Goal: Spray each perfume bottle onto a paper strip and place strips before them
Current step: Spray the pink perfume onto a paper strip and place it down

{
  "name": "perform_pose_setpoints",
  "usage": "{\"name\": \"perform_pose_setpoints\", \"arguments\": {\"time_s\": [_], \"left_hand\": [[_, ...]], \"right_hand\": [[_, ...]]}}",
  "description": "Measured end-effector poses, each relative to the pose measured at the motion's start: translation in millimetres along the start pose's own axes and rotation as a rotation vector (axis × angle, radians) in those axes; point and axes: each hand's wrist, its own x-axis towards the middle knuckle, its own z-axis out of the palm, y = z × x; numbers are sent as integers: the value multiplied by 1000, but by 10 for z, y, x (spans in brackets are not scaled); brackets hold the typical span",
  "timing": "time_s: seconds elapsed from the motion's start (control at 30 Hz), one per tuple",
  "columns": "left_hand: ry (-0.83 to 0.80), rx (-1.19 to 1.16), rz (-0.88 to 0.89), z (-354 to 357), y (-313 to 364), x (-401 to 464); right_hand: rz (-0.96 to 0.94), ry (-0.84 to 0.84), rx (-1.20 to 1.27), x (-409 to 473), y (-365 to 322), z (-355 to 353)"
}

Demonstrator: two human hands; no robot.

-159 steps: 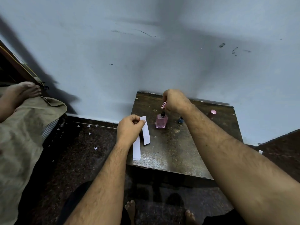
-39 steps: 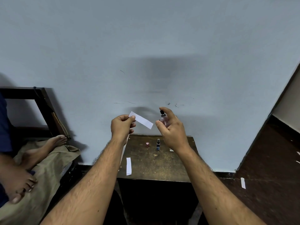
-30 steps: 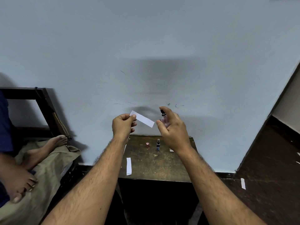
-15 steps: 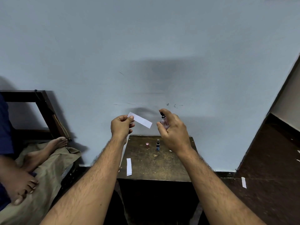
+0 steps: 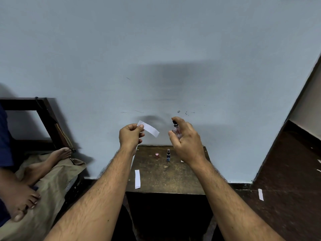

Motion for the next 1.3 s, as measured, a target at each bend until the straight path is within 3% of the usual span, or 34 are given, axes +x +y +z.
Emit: {"name": "perform_pose_setpoints", "arguments": {"time_s": [0.73,0.97,1.3], "left_hand": [[19,6,-11,-72,-67,26],[-47,-130,-186,-156,-123,27],[-52,83,-118,-245,-322,12]], "right_hand": [[24,50,47,-8,75,-4],[138,68,259,11,133,35],[363,-35,586,-1,250,131]]}}
